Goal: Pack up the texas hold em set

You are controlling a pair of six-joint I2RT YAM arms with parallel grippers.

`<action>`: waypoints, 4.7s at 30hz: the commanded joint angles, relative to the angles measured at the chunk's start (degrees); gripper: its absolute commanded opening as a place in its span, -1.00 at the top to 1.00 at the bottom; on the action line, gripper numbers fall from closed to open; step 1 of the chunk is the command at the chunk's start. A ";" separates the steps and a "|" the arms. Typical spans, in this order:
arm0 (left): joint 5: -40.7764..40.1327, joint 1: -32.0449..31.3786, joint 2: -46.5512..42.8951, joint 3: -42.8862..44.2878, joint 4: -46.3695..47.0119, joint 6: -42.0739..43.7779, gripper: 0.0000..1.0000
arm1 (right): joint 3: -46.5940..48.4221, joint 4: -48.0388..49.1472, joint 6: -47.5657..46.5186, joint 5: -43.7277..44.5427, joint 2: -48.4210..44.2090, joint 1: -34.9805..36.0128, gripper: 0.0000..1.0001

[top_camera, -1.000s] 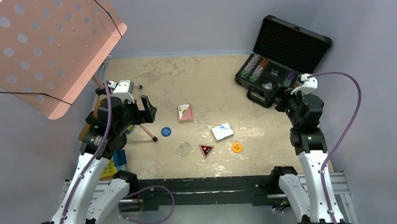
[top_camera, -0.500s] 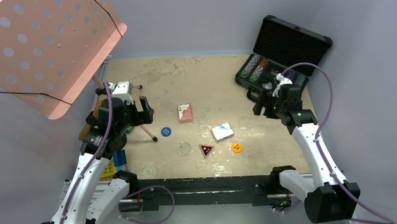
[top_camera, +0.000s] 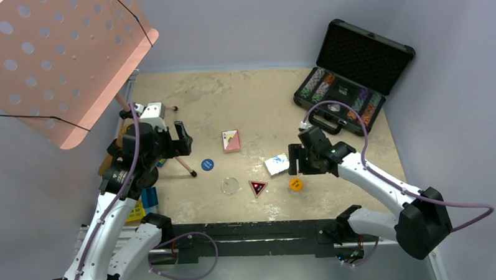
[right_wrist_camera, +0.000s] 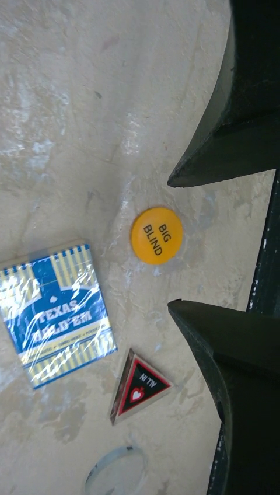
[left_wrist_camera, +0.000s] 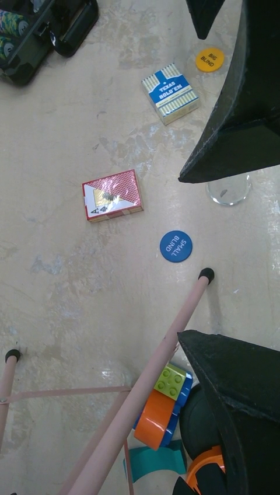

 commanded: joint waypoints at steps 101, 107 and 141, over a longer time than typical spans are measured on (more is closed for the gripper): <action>1.72 0.37 0.20 -0.44 1.37 -1.08 -0.99 | 46.63 -1.95 -16.72 6.71 38.89 -24.41 0.21; 1.28 0.37 0.48 -0.37 1.18 -0.90 -1.00 | 54.90 -3.17 -18.02 6.49 47.81 -29.50 0.22; 1.44 0.37 0.28 -0.31 1.17 -0.81 -1.00 | 58.23 -3.82 -20.23 0.94 56.79 -34.89 0.22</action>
